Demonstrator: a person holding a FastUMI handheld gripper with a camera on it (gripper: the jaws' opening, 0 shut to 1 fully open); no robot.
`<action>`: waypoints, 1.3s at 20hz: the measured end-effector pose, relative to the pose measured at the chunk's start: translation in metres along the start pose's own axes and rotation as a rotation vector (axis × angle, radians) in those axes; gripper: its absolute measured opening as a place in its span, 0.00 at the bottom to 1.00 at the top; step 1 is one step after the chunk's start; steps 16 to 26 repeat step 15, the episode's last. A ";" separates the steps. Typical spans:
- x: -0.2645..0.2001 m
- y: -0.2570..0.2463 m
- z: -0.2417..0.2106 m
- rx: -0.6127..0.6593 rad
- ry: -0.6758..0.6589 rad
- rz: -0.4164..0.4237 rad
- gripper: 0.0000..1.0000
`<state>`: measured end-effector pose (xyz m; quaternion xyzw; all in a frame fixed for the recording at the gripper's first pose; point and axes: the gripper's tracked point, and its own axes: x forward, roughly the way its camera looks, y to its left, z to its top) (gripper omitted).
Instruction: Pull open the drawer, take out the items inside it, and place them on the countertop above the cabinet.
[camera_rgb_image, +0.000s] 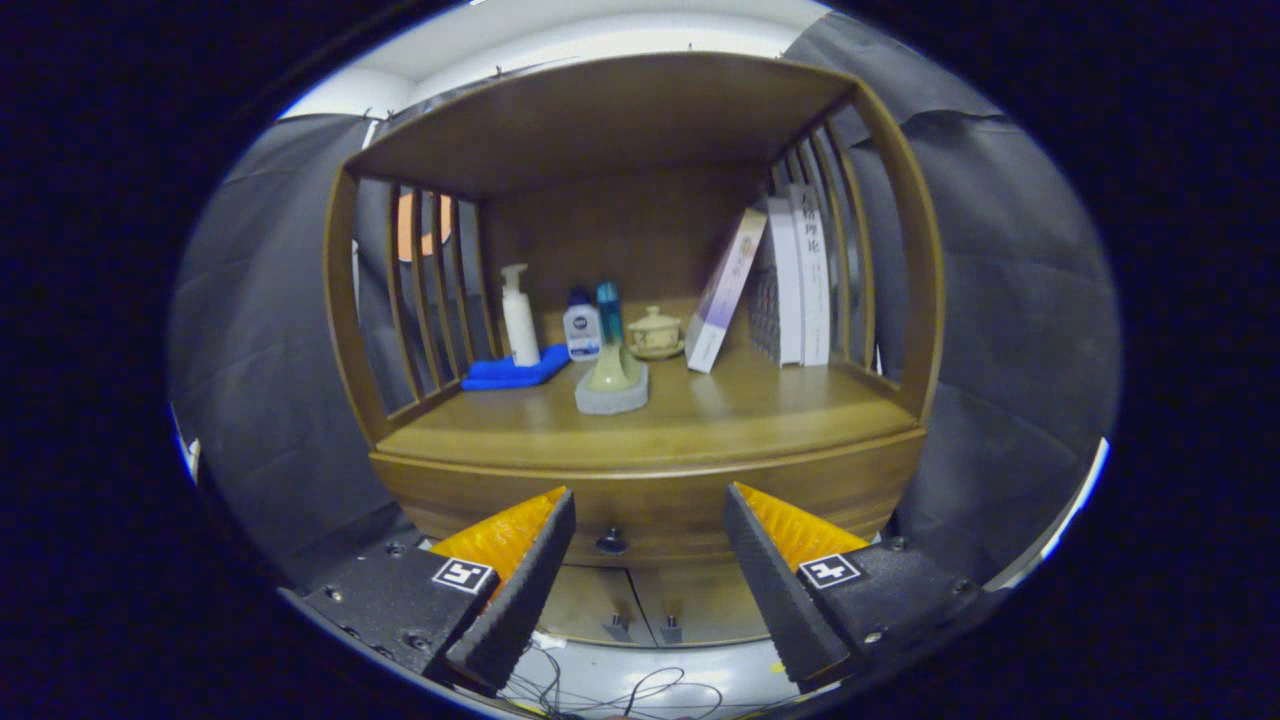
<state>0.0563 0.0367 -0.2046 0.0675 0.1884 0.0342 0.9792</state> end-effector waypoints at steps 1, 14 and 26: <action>-0.012 0.000 0.016 0.003 -0.026 0.012 0.96; -0.163 0.023 0.186 -0.182 -0.338 -0.008 0.98; -0.172 0.026 0.196 -0.170 -0.353 0.005 0.99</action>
